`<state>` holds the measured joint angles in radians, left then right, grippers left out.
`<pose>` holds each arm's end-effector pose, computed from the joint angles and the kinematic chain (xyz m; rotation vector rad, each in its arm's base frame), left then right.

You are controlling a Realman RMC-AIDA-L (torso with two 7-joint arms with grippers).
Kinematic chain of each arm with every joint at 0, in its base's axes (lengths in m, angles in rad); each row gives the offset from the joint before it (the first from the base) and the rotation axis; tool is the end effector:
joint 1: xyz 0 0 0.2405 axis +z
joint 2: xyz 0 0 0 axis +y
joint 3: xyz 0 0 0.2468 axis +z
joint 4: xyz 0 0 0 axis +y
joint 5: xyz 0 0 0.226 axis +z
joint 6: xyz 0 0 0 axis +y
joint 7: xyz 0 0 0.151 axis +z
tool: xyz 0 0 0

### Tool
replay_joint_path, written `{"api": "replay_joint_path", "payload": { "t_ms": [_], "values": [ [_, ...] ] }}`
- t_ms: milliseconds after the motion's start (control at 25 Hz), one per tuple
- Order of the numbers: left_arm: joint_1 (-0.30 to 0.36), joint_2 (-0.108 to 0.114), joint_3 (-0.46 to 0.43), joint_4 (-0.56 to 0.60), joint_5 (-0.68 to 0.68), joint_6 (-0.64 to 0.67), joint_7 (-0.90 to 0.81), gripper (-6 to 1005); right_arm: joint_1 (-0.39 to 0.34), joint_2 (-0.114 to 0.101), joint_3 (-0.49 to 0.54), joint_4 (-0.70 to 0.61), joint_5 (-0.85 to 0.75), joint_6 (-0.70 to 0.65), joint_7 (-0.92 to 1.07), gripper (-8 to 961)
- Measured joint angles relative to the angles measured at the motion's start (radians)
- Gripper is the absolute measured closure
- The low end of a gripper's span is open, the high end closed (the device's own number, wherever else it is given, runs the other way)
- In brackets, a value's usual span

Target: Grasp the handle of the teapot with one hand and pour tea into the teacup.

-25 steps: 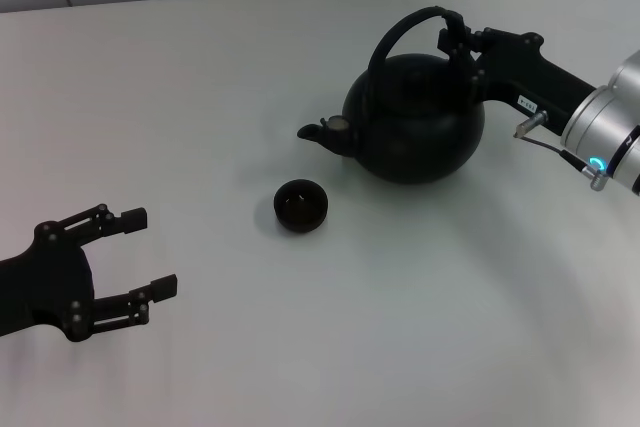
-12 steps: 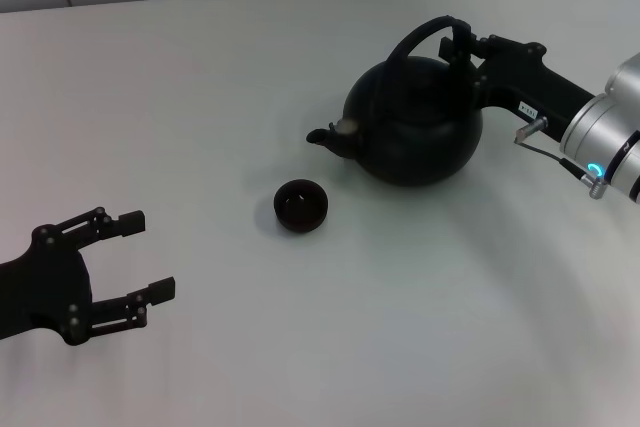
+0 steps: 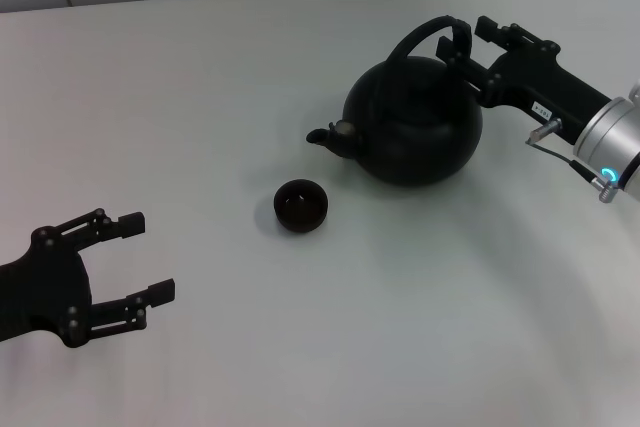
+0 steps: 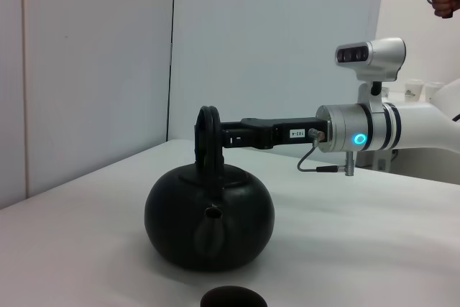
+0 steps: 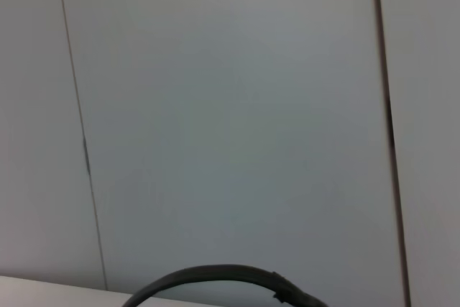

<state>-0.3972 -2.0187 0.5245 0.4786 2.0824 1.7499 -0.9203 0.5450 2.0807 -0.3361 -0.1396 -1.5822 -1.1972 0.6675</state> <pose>-0.3147 0.2684 0.0053 -2.7315 -0.3339 -0.7885 0.3124 0.3590 -0.0255 -2.0002 0.6053 0.7989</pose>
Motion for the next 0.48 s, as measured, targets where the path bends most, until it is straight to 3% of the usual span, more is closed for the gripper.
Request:
{"api": "replay_joint_path", "payload": {
  "t_ms": [80, 240, 440, 480],
  "values": [
    [0.0, 0.0, 0.0, 0.0, 0.0, 0.002, -0.001, 166, -0.001, 0.0, -0.001, 0.0, 0.001, -0.001, 0.0, 340],
    [0.0, 0.0, 0.0, 0.0, -0.001, 0.003, -0.001, 166, -0.012, -0.002, -0.009, 0.0, -0.001, -0.01, 0.0, 270],
    [-0.004, 0.001, 0.003, 0.0, -0.001, 0.002, 0.009, 165, -0.124, -0.006, -0.031, -0.045, -0.02, -0.195, -0.03, 183],
    [-0.014, 0.004, 0.006, 0.0, 0.001, 0.001, 0.011, 165, -0.168, -0.015, -0.041, -0.088, -0.033, -0.265, -0.006, 166]
  ]
}}
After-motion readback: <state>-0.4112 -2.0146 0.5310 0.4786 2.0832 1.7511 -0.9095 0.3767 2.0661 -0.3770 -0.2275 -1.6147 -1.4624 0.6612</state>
